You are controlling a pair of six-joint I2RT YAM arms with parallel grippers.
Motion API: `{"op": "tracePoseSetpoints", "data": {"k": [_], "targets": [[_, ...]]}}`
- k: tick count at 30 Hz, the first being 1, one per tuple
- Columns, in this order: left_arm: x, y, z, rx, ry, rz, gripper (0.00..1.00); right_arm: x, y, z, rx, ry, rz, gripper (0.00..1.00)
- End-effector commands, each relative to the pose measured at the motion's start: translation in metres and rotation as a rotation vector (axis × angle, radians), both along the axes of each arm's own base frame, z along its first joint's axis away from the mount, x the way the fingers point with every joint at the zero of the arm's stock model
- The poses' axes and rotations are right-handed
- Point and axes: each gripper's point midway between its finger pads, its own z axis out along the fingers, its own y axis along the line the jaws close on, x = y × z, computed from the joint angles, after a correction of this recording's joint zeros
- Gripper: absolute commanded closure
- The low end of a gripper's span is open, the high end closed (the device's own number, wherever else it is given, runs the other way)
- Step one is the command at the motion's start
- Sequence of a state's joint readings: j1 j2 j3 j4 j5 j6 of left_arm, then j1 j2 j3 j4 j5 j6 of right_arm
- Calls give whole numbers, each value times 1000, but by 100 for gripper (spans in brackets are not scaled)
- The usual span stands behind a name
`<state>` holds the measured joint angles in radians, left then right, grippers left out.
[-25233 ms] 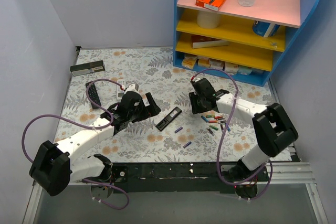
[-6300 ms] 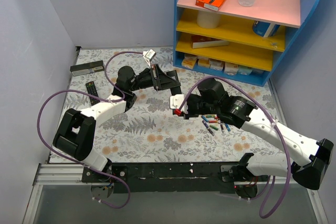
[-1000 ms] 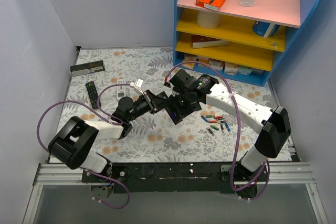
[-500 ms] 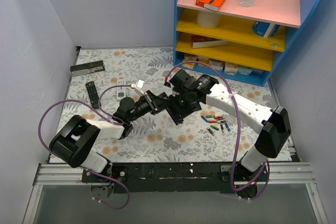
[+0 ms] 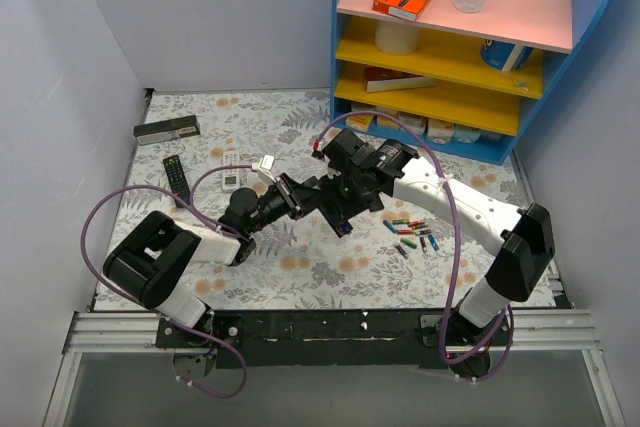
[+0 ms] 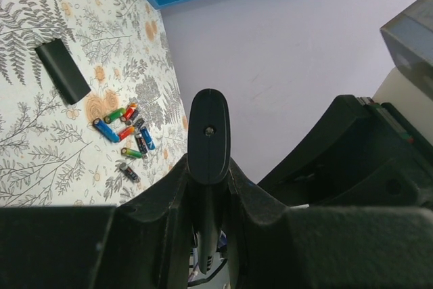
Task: Load the batteries into the remote control
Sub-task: Load the battery into the remote control.
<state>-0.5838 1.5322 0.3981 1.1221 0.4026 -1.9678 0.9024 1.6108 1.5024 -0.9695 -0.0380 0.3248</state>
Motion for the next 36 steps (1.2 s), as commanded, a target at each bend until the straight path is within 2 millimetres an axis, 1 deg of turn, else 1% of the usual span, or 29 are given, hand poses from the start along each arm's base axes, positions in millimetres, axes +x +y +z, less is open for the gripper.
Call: {"op": "tracePoseSetpoints", "data": {"k": [1, 5, 7, 8, 9, 10, 11, 13, 14, 15, 16, 17, 18, 19, 21, 22, 23, 24, 25, 27, 29, 30, 32, 33, 34, 36], "targets": [[-10, -2, 28, -150, 46, -39, 100, 16, 13, 39, 100, -128, 8, 63], [-9, -3, 28, -162, 64, -40, 100, 22, 17, 56, 143, -187, 36, 59], [-8, -3, 25, -162, 91, -39, 100, 27, 21, 68, 173, -247, 78, 58], [-8, -4, 25, -163, 100, -42, 100, 27, 23, 78, 206, -274, 101, 58], [-8, -5, 26, -165, 109, -47, 100, 28, 23, 84, 220, -305, 126, 58], [-7, -5, 25, -164, 122, -49, 100, 31, 26, 87, 231, -358, 193, 58], [-5, -4, 25, -175, 146, -45, 100, 26, 25, 98, 261, -391, 240, 58], [-3, 2, 26, -195, 180, -34, 100, 28, 19, 103, 251, -467, 323, 58], [3, 10, 26, -217, 215, -13, 100, 24, 14, 111, 262, -500, 349, 58], [4, 13, 24, -224, 236, -6, 100, 22, 13, 113, 265, -521, 376, 57], [5, 15, 20, -226, 263, 0, 100, 21, 8, 106, 252, -528, 399, 56], [6, 16, 20, -234, 280, -2, 100, 16, 7, 114, 277, -565, 446, 55], [4, 15, 21, -252, 312, -16, 100, 14, 6, 115, 286, -579, 465, 55], [4, 13, 26, -266, 305, -32, 100, 10, 2, 117, 297, -592, 476, 55], [6, 14, 28, -260, 291, -34, 100, 5, 3, 109, 310, -589, 509, 55], [10, 16, 19, -243, 329, -14, 100, 4, 4, 107, 316, -588, 515, 55], [13, 20, 10, -240, 366, 8, 100, 1, 3, 100, 319, -576, 527, 55], [13, 22, 7, -258, 396, 12, 100, 0, 4, 100, 327, -585, 536, 55], [10, 23, 21, -326, 388, -11, 100, -1, 4, 100, 332, -587, 543, 55], [8, 24, 12, -353, 443, -25, 100, -2, 4, 93, 335, -591, 564, 55], [7, 24, 13, -384, 469, -47, 100, -5, 3, 91, 342, -603, 588, 55], [6, 22, 13, -382, 472, -62, 100, -7, 1, 81, 330, -594, 596, 55], [3, 17, 11, -348, 461, -95, 100, -7, -1, 79, 324, -619, 617, 57], [3, 15, 19, -339, 429, -108, 100, -7, -3, 73, 314, -616, 624, 58], [4, 13, 12, -305, 458, -100, 100, -8, -5, 66, 299, -617, 646, 59], [5, 11, 15, -266, 415, -103, 100, -12, -7, 58, 293, -609, 677, 60]]}}
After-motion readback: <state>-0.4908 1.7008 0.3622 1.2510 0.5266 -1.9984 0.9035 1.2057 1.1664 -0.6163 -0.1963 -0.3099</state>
